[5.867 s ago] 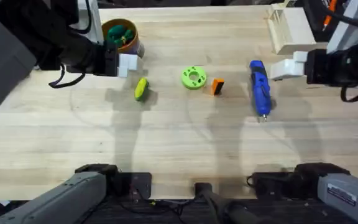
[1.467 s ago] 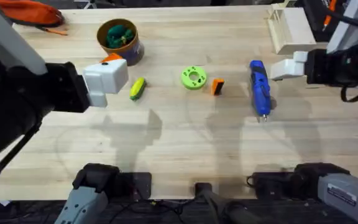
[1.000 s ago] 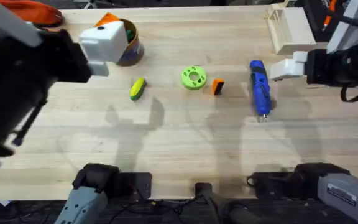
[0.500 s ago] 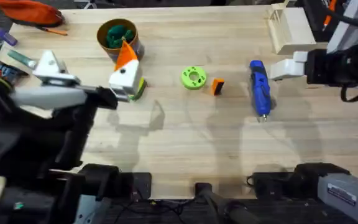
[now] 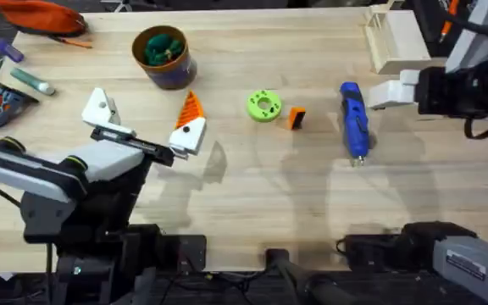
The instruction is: Pick up the gripper from the table and insert it into the empty holder that is missing its gripper. Then pick up a screw, insert it into the mounting hole, and use the screwdriver to tighten it. Finally, clean up the table by picking up the vegetable and placing it into the bucket.
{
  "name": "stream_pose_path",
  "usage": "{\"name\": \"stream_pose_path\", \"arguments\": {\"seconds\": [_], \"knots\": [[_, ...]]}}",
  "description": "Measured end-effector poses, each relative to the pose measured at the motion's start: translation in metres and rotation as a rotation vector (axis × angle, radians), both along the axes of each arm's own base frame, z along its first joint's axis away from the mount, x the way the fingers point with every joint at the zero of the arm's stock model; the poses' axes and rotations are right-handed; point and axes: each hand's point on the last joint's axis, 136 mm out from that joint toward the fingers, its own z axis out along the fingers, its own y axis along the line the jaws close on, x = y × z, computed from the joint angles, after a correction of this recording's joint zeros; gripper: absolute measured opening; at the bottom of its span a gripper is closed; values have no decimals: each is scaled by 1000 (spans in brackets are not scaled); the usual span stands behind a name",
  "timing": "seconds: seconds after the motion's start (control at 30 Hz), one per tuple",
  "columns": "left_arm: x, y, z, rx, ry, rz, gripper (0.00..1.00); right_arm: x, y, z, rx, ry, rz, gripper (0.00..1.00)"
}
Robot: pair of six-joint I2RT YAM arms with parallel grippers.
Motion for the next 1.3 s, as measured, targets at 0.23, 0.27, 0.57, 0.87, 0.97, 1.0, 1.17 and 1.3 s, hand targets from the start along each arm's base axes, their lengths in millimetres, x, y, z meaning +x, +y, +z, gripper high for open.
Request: {"name": "stream_pose_path", "arguments": {"seconds": [0.23,0.27,0.57,0.87,0.97,1.0,1.17,1.3], "knots": [[1,-5,-11,6,18,-32,987,0,0,0,0,0,0,991],[1,-5,-13,7,20,-37,987,0,0,0,0,0,0,992],[-1,-20,-27,15,22,-129,986,0,0,0,0,0,0,991],[-16,-49,-39,36,64,-317,986,0,0,0,0,0,0,991],[-23,-57,-51,35,115,-382,986,0,0,0,0,0,0,991],[-25,-60,-51,38,113,-401,986,0,0,0,0,0,0,991],[-31,-67,-51,41,112,-453,986,0,0,0,0,0,0,992],[-35,-71,-52,39,114,-485,986,0,0,0,0,0,0,991]]}}
